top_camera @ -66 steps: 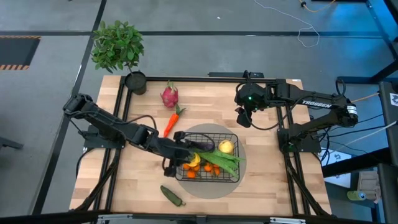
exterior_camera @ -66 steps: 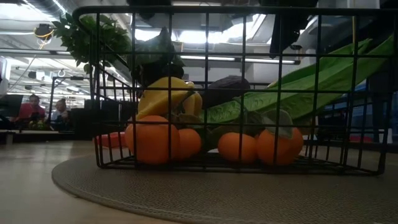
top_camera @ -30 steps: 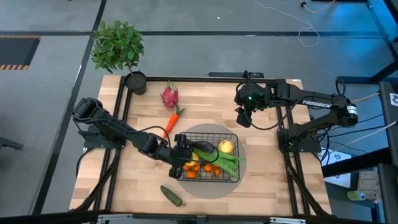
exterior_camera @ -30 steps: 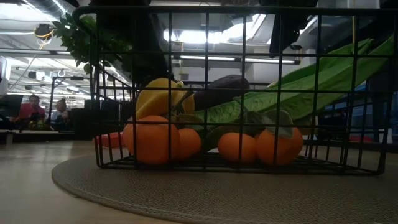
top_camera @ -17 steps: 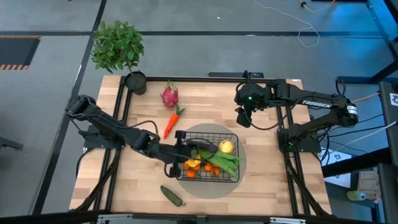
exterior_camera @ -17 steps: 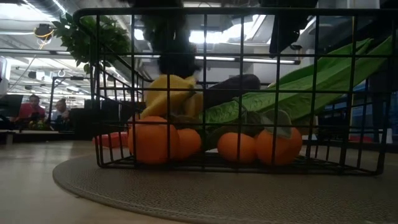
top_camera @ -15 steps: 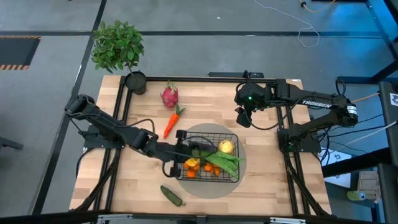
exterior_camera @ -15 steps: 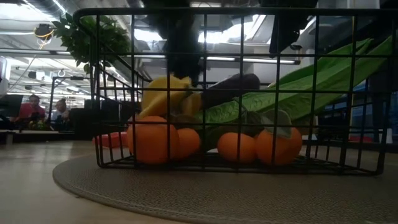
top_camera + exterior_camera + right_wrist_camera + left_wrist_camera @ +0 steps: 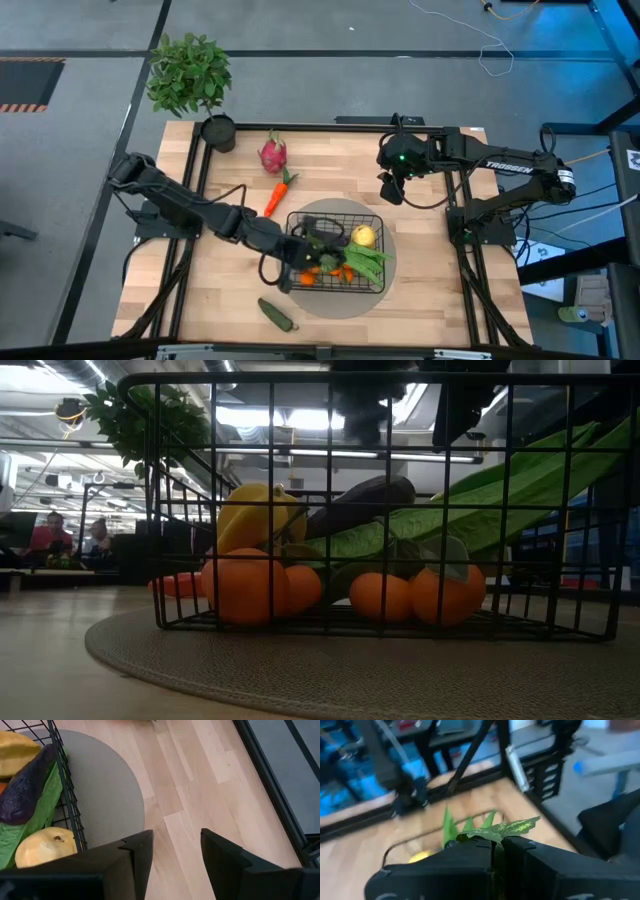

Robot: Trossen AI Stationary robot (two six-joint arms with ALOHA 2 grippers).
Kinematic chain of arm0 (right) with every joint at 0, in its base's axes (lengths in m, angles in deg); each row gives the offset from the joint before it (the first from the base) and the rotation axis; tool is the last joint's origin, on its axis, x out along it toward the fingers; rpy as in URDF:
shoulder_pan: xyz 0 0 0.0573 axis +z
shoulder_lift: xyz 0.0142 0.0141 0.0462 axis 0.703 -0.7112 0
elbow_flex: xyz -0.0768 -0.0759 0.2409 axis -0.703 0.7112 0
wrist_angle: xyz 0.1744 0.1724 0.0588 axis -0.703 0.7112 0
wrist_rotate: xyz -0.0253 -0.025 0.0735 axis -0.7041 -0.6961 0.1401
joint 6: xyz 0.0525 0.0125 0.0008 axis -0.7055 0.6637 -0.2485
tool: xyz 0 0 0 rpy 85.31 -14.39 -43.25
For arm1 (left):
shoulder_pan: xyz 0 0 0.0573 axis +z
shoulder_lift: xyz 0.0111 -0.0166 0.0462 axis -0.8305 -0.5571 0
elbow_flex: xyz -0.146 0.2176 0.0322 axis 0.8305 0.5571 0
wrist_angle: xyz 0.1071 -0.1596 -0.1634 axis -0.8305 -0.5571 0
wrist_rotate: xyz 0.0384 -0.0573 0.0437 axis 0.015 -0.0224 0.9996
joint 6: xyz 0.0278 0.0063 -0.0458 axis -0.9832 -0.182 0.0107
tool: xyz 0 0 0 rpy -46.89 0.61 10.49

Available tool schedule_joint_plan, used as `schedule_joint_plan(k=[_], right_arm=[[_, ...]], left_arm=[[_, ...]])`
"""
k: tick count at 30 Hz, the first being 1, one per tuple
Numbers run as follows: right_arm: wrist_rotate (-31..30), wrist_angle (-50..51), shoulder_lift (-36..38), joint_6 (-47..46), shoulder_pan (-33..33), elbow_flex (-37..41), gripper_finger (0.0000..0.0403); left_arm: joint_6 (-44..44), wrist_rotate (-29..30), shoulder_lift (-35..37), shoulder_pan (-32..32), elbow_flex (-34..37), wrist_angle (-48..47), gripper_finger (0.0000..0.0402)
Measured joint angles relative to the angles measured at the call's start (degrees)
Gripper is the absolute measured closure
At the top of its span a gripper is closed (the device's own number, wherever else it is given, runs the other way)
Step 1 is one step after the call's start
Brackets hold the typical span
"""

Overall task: Build produce basket
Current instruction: Adjust the grapes, then put the carrot into the black basket

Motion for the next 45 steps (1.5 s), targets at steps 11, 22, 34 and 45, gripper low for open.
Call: schedule_joint_plan(k=[11,22,34,45], right_arm=[[0.02,-0.30,0.00,0.00,0.00,0.00,0.0248],[0.20,-0.30,0.01,0.00,0.00,0.00,0.0248],[0.20,-0.28,0.02,-0.19,0.00,0.00,0.0248],[0.17,-0.28,0.02,-0.20,-0.02,0.00,0.0248]], left_arm=[[2.69,-6.12,-5.67,2.78,-0.07,4.55,0.0401],[8.72,-6.09,-6.43,1.97,-0.05,1.41,0.0310],[10.57,-0.90,-4.98,3.44,-0.07,0.29,0.0268],[12.00,6.12,0.92,2.90,-0.07,-12.45,0.0270]])
